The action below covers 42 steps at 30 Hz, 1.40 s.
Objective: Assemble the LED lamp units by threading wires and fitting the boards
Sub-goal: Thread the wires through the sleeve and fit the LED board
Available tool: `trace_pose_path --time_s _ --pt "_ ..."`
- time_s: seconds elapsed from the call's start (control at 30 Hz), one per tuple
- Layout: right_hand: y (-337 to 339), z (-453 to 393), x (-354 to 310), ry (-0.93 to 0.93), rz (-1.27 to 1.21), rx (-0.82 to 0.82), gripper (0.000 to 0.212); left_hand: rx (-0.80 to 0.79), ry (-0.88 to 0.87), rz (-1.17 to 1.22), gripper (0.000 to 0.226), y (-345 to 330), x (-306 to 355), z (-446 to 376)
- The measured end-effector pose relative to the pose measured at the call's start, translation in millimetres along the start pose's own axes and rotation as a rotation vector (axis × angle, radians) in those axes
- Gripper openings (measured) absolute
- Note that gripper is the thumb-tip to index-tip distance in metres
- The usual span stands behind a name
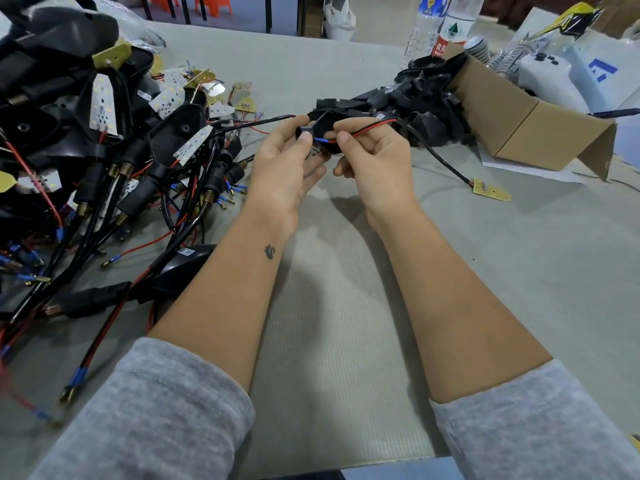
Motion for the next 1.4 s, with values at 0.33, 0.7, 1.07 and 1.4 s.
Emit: trace_pose_path --time_s 0.33,0.7,1.07,1.4 --pt "3 0 6 -0.067 -0.105 0.054 0.01 -0.092 -0.027 -0.051 0.029 -8 0 3" --pt "4 -4 10 -0.169 -0.235 0.018 0.025 -0.076 0.031 0.172 0.013 -6 -7 -1" --pt "-2 -4 10 -0.125 -0.018 -0.024 0.01 0.027 -0.013 0.176 0.022 -6 -5 -1" --pt "5 -5 16 -0.127 0.322 0.095 0.025 0.194 -0.094 0.268 0.026 15 6 0"
Point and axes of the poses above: each hand's wrist, its own z-axis away from the middle knuckle, its own y-axis out of the back of the hand, x = y × z, the point moved 4 cm from there along -z, towards the middle knuckle, and after that the axes turned 10 degrees about -x, right-handed, at the moved point
